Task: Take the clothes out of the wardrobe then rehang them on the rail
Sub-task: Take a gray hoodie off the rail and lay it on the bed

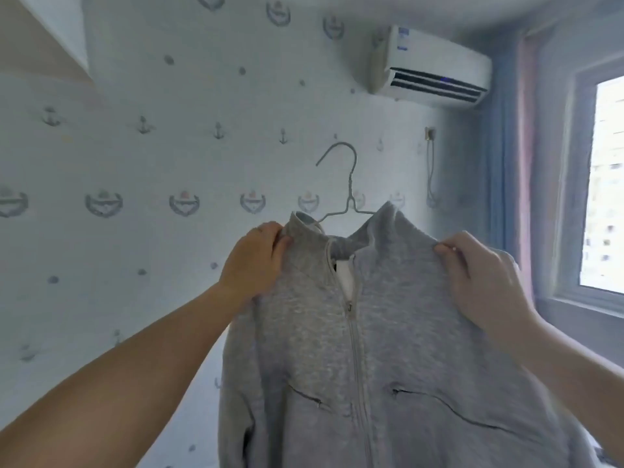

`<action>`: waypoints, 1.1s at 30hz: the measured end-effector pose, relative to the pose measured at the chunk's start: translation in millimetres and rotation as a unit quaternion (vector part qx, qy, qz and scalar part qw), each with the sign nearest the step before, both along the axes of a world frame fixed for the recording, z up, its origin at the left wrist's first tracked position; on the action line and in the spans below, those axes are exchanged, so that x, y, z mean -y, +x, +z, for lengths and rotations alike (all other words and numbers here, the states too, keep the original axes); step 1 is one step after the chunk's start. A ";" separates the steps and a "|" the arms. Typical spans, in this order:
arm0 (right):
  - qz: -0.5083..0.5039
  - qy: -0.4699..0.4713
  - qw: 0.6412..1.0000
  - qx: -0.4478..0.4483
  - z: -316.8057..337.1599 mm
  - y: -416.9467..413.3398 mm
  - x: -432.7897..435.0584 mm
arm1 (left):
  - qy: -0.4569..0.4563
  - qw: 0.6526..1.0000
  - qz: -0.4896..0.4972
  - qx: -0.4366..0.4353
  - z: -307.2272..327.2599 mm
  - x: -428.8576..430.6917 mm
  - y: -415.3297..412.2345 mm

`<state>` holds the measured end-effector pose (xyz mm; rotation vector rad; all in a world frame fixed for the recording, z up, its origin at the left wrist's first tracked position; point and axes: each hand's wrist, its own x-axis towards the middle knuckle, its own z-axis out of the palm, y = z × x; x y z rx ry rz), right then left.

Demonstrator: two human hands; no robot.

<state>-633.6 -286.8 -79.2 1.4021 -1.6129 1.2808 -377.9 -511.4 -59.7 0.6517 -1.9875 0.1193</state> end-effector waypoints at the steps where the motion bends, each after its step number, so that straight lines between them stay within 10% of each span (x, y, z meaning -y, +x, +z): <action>1: -0.003 0.014 1.000 0.014 -15.3 -8.6 7.2 | 0.008 1.000 -0.012 0.008 -14.0 15.2 -15.7; 33: -0.124 0.375 0.855 0.337 -376.3 -259.6 250.7 | 0.170 0.941 -0.060 0.287 -370.5 340.7 -407.4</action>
